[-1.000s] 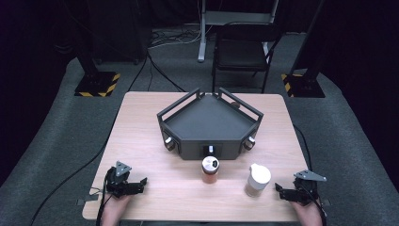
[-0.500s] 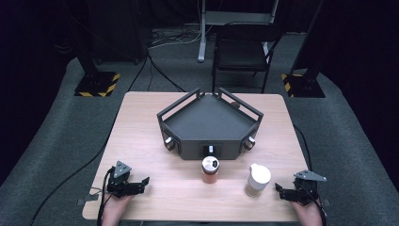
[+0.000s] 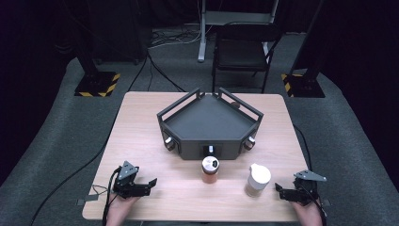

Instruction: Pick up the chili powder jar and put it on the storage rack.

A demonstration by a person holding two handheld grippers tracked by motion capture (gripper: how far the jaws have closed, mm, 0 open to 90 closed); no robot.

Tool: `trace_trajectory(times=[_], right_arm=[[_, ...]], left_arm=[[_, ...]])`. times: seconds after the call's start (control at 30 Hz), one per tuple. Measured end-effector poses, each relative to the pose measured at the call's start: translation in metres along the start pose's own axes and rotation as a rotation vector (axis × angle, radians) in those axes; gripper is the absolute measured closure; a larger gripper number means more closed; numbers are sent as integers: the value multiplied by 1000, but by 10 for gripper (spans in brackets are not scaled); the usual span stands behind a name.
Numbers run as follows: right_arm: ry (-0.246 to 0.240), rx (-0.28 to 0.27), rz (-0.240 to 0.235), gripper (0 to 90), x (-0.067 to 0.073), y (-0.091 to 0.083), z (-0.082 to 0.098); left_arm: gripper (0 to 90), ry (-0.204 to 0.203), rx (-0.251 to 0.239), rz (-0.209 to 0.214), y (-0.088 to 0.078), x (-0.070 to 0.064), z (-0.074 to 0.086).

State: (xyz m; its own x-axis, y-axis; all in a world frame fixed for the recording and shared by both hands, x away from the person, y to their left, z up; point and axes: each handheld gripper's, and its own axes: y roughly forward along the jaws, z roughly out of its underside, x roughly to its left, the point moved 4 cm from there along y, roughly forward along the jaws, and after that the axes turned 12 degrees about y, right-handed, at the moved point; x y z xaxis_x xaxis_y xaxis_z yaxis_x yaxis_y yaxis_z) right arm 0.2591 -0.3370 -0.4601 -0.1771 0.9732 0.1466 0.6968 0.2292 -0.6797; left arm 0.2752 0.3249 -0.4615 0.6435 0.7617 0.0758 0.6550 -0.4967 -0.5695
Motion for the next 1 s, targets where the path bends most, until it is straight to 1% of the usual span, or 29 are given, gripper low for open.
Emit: trace_trajectory(times=[0.1,0.2,0.27,0.5,0.63,0.83,1.0], right_arm=[[0,0,0,29,0,0,0],[1,0,1,28,0,0,0],[1,0,1,28,0,0,0],[1,0,1,27,0,0,0],[1,0,1,28,0,0,0],[2,0,2,28,1,0,0],[4,0,3,27,1,0,0]], left_arm=[[77,5,-12,15,0,-2,-2],[79,19,-27,15,-1,-5,-4],[79,21,-40,28,-2,-5,-5],[79,9,-77,71,-2,-10,-11],[80,27,-81,89,0,-14,-16],[80,49,-89,106,3,-21,-22],[80,64,-85,115,7,-25,-29]])
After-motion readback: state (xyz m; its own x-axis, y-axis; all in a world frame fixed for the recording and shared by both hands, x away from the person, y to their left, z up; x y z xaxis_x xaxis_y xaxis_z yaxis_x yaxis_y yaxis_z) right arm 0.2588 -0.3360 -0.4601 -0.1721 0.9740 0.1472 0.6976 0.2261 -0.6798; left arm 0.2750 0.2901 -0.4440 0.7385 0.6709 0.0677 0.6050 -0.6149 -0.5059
